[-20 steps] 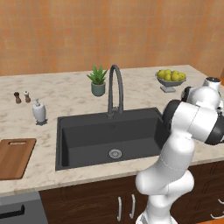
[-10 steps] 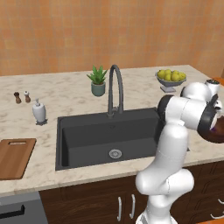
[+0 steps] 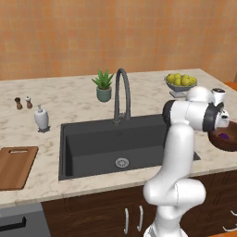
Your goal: Pick the eggplant from the sink and place it in the bowl. Then pick the bowl and place it in the microwave. Then close the microwave door and press the start button.
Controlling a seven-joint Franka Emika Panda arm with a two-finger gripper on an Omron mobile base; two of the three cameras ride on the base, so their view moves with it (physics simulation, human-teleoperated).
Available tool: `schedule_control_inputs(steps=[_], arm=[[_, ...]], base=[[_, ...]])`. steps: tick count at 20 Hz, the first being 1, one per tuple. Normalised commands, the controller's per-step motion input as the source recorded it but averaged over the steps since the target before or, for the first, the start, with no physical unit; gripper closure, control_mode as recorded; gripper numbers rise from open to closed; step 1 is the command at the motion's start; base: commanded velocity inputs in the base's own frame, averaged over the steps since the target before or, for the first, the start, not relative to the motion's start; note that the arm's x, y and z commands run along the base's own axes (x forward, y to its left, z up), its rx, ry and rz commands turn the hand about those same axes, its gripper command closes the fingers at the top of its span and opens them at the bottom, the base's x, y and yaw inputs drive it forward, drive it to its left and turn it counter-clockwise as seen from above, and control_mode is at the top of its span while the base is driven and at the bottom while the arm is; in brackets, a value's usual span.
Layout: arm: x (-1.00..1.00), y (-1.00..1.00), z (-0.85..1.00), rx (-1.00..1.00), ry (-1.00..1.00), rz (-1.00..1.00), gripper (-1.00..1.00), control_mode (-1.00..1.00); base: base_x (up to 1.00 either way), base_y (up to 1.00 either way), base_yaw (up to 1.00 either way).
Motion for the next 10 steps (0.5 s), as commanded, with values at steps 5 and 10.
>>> schedule_control_inputs(steps=[5, 10], arm=[[0.16, 0.00, -0.31, 0.00, 0.07, 0.01, 1.00, -1.00], [0.00, 0.00, 0.00, 0.00, 0.01, 0.00, 1.00, -1.00]], base=[[0.00, 0.00, 0.00], [0.00, 0.00, 0.00]])
